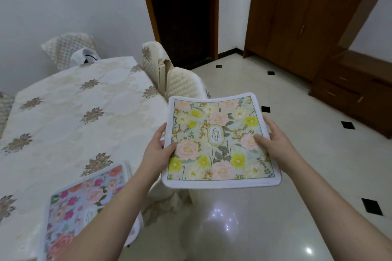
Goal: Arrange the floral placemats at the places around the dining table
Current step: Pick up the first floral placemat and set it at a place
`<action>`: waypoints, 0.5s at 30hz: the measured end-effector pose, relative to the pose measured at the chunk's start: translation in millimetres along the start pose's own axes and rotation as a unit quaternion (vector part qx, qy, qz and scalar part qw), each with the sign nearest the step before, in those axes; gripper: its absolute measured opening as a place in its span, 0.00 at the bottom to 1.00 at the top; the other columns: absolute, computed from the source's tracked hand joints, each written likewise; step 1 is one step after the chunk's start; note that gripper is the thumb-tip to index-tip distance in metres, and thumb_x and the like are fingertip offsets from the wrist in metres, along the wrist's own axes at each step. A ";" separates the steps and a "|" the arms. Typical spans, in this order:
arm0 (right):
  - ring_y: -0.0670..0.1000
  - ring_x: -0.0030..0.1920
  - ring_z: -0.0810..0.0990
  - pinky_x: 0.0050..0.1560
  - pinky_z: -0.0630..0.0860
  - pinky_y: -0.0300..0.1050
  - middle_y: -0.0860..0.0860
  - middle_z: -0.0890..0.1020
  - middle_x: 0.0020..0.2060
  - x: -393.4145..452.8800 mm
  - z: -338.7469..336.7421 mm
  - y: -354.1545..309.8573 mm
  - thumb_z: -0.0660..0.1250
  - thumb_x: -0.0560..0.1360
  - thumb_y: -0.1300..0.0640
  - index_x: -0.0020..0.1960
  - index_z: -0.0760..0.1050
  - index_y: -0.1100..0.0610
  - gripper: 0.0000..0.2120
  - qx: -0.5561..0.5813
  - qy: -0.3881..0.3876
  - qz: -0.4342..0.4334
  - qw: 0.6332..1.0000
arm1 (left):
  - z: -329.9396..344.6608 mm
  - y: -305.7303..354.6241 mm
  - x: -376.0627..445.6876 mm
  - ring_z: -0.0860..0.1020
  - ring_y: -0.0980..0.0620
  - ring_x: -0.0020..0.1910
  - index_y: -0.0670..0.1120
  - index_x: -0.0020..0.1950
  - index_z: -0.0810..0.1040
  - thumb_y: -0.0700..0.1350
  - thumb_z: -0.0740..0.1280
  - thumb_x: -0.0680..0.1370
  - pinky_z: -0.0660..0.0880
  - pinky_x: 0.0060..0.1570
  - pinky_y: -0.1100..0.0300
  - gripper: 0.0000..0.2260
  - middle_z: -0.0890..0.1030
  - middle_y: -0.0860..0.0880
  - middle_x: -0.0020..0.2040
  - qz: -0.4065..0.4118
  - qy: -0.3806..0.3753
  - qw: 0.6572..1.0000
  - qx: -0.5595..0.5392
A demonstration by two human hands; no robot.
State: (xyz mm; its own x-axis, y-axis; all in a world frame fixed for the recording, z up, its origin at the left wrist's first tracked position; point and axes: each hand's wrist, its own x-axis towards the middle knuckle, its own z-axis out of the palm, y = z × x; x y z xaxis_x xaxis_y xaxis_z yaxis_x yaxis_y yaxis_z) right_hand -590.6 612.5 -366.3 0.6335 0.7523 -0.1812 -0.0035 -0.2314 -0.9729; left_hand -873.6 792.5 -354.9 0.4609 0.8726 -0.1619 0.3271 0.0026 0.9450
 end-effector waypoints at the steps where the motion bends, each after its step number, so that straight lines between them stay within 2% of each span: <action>1: 0.54 0.48 0.87 0.46 0.84 0.57 0.51 0.85 0.55 2.7 -5.5 -0.7 0.67 0.79 0.61 0.73 0.63 0.38 0.30 0.004 0.006 0.000 1.000 | 6.8 4.5 4.0 0.86 0.52 0.41 0.70 0.71 0.65 0.42 0.67 0.78 0.82 0.35 0.57 0.29 0.87 0.54 0.47 0.008 0.000 1.000 0.002; 5: 0.54 0.47 0.87 0.46 0.84 0.57 0.51 0.85 0.54 19.3 -18.3 1.0 0.67 0.79 0.62 0.73 0.63 0.38 0.30 0.014 0.030 0.003 0.999 | 23.8 16.6 29.1 0.86 0.53 0.46 0.81 0.58 0.66 0.42 0.67 0.78 0.84 0.41 0.52 0.30 0.86 0.54 0.53 0.037 -0.011 0.999 0.003; 8: 0.54 0.47 0.87 0.47 0.83 0.59 0.50 0.85 0.54 39.5 -22.4 0.8 0.67 0.79 0.62 0.71 0.64 0.35 0.29 0.009 0.043 0.001 0.999 | 32.7 19.4 56.4 0.86 0.52 0.46 0.78 0.63 0.67 0.43 0.68 0.78 0.84 0.43 0.50 0.29 0.86 0.53 0.54 0.045 -0.017 0.999 -0.007; 12: 0.51 0.46 0.87 0.44 0.84 0.53 0.46 0.86 0.52 72.6 -22.2 -5.9 0.66 0.78 0.63 0.56 0.68 0.22 0.32 -0.028 0.056 -0.012 0.998 | 42.0 20.9 96.5 0.86 0.51 0.44 0.80 0.59 0.68 0.42 0.68 0.78 0.83 0.37 0.57 0.29 0.86 0.52 0.51 0.055 -0.025 0.998 -0.030; 13: 0.51 0.46 0.87 0.45 0.84 0.53 0.47 0.86 0.52 79.6 -21.6 -8.8 0.66 0.78 0.63 0.56 0.68 0.23 0.31 -0.038 0.059 -0.014 0.997 | 42.7 22.2 104.0 0.86 0.52 0.44 0.80 0.58 0.68 0.42 0.68 0.78 0.83 0.37 0.58 0.29 0.86 0.52 0.51 0.058 -0.025 0.997 -0.033; 15: 0.52 0.48 0.86 0.49 0.83 0.57 0.48 0.85 0.55 101.8 -17.6 -14.9 0.66 0.78 0.63 0.66 0.67 0.31 0.29 -0.048 0.065 -0.016 0.997 | 41.6 25.8 125.9 0.86 0.52 0.45 0.79 0.59 0.68 0.42 0.68 0.79 0.82 0.36 0.59 0.29 0.86 0.52 0.52 0.058 -0.026 0.997 -0.048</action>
State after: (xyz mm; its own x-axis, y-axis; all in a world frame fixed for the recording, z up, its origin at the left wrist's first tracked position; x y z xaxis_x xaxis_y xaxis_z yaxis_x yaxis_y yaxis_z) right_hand -512.4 681.7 -367.7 0.7277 0.6745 -0.1245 0.0885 -0.2723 -0.9581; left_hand -772.9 882.1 -362.8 0.5335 0.8436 -0.0612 0.1902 -0.0491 0.9805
